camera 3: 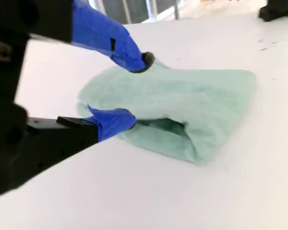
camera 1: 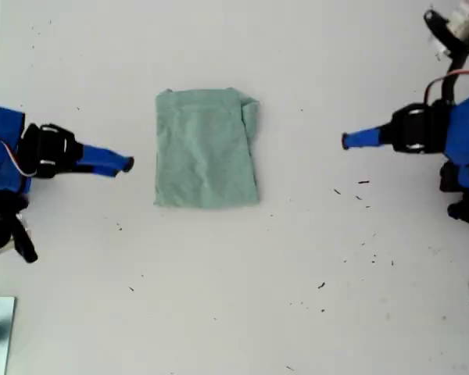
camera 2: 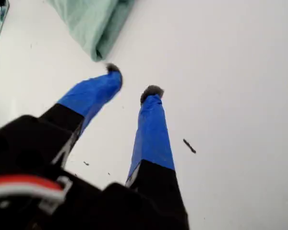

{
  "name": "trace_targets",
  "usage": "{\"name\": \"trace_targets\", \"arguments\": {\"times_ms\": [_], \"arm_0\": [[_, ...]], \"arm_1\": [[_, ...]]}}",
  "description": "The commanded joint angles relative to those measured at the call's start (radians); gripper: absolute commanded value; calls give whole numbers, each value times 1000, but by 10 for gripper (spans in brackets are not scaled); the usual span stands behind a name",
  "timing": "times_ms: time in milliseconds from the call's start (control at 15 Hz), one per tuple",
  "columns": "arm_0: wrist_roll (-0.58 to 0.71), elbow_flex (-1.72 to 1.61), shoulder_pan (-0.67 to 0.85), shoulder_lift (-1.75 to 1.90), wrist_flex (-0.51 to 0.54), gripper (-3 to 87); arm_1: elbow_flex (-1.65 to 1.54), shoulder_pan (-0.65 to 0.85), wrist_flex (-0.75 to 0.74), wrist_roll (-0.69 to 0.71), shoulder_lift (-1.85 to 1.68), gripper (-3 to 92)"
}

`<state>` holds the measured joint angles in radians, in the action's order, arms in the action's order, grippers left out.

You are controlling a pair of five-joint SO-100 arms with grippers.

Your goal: Fold t shirt

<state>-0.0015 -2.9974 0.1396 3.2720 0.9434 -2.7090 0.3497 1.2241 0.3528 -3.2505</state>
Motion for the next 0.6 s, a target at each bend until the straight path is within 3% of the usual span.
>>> {"name": "trace_targets", "arguments": {"times_ms": [0, 67, 133, 200, 333, 533], "arm_0": [[-132, -225, -123, 331, 34, 154], [-84, -253, -133, 298, 34, 155], [156, -244, -126, 322, 81, 155], [259, -245, -126, 331, 75, 155], [259, -245, -126, 331, 75, 145], [259, -245, -126, 331, 75, 145]], "arm_1": [[-278, -144, 100, -158, -244, 47], [-380, -140, 112, -216, -258, 52], [-394, -115, 123, -124, -215, 68], [-396, -92, 117, -8, -249, 76], [-396, -74, 118, 437, -253, 78], [-396, -83, 118, 422, -253, 71]]}}
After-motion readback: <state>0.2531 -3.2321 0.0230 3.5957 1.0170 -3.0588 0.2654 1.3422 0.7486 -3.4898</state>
